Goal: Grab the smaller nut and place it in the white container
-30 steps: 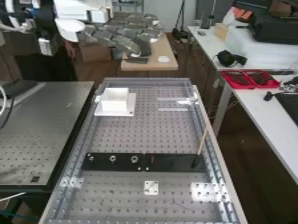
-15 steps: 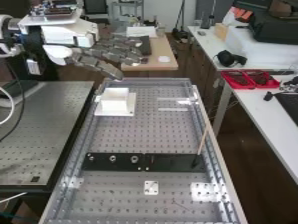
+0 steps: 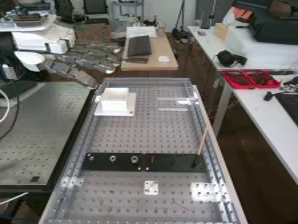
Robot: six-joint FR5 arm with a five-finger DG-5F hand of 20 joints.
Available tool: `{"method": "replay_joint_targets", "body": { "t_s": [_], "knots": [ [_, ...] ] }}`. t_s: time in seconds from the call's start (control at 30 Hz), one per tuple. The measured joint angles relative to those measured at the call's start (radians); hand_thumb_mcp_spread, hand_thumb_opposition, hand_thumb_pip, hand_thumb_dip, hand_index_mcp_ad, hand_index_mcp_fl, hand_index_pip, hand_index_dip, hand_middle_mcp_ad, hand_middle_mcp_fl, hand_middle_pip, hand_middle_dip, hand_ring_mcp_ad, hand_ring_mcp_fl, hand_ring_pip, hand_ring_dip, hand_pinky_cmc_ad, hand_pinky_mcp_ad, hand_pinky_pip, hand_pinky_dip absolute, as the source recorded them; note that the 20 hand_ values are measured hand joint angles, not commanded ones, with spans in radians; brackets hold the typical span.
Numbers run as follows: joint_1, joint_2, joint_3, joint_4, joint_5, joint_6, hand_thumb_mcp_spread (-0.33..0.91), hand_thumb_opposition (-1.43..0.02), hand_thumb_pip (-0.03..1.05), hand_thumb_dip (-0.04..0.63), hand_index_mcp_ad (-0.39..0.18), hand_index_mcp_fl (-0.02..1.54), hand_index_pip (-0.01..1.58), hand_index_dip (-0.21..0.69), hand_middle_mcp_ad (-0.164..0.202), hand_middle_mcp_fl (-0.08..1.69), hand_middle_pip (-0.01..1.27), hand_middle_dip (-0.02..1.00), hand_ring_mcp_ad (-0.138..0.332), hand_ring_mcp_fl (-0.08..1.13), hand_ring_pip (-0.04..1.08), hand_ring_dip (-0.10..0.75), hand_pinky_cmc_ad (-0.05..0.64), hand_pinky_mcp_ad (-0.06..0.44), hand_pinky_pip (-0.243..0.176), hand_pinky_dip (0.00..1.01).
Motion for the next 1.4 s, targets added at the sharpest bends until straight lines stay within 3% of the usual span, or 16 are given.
{"method": "replay_joint_targets", "body": {
  "t_s": [0.23, 0.53, 0.7, 0.97, 1.4],
  "knots": [
    [-0.030, 0.016, -0.030, -0.010, -0.005, -0.043, 0.27, -0.73, 0.47, 0.063, -0.068, 0.07, 0.10, -0.051, 0.086, 0.06, 0.14, 0.16, 0.187, 0.00, 0.12, 0.037, 0.360, 0.305, -0.075, 0.45],
    [-0.073, -0.018, -0.063, 0.059, -0.038, -0.053, 0.30, -0.74, 0.48, 0.103, -0.070, 0.06, 0.22, -0.051, 0.086, 0.10, 0.14, 0.17, 0.187, 0.00, 0.12, 0.037, 0.358, 0.305, -0.075, 0.45],
    [-0.100, -0.050, -0.083, 0.113, -0.058, -0.051, 0.33, -0.74, 0.54, 0.126, -0.077, 0.06, 0.40, -0.042, 0.086, 0.12, 0.14, 0.17, 0.183, 0.00, 0.12, 0.037, 0.358, 0.305, -0.075, 0.45],
    [-0.158, -0.130, -0.094, 0.167, -0.119, -0.082, 0.35, -0.76, 0.54, 0.147, -0.106, 0.06, 0.73, -0.019, 0.084, 0.12, 0.14, 0.18, 0.187, 0.00, 0.12, 0.044, 0.361, 0.305, -0.075, 0.45],
    [-0.233, -0.242, -0.089, 0.285, -0.223, -0.122, 0.38, -0.79, 0.56, 0.171, -0.126, 0.06, 1.04, 0.019, 0.087, 0.12, 0.14, 0.18, 0.187, 0.01, 0.10, 0.051, 0.358, 0.305, -0.075, 0.43]
  ]
}}
